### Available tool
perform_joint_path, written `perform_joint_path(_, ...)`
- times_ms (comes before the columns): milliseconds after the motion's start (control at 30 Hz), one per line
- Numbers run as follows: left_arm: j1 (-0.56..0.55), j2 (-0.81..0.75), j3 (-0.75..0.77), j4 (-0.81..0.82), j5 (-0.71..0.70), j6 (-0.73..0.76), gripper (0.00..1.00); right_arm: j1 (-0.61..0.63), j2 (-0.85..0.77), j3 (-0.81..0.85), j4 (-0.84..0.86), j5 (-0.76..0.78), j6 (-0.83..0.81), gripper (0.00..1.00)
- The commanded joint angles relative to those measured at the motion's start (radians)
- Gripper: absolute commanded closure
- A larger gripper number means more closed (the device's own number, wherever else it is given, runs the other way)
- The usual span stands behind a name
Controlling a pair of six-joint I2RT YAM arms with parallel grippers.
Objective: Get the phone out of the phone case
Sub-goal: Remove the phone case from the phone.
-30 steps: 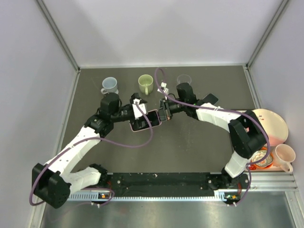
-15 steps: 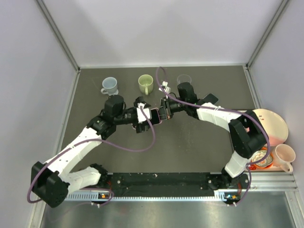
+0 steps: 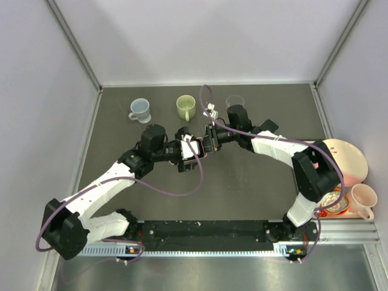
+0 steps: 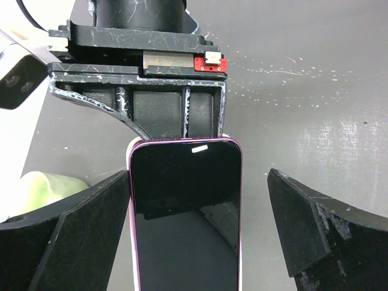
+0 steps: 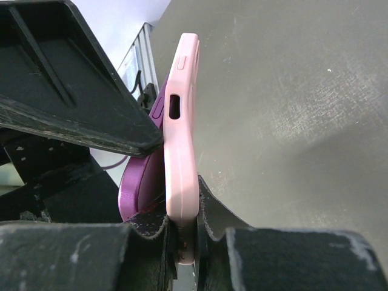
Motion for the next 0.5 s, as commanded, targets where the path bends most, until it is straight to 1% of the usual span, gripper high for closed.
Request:
perform_joint_path(0, -0.013, 0.015, -0.014, 0.065, -0.032, -0.007, 0.01, -0.007, -0.019, 0.067, 0.047, -0.027, 0.000, 1.00)
perform_joint_path(467, -0.020, 0.004, -0.042, 0.100, -0.116, 0.013, 0.01, -0.021, -0.031, 0.062, 0.071, -0.049, 0.027, 1.00)
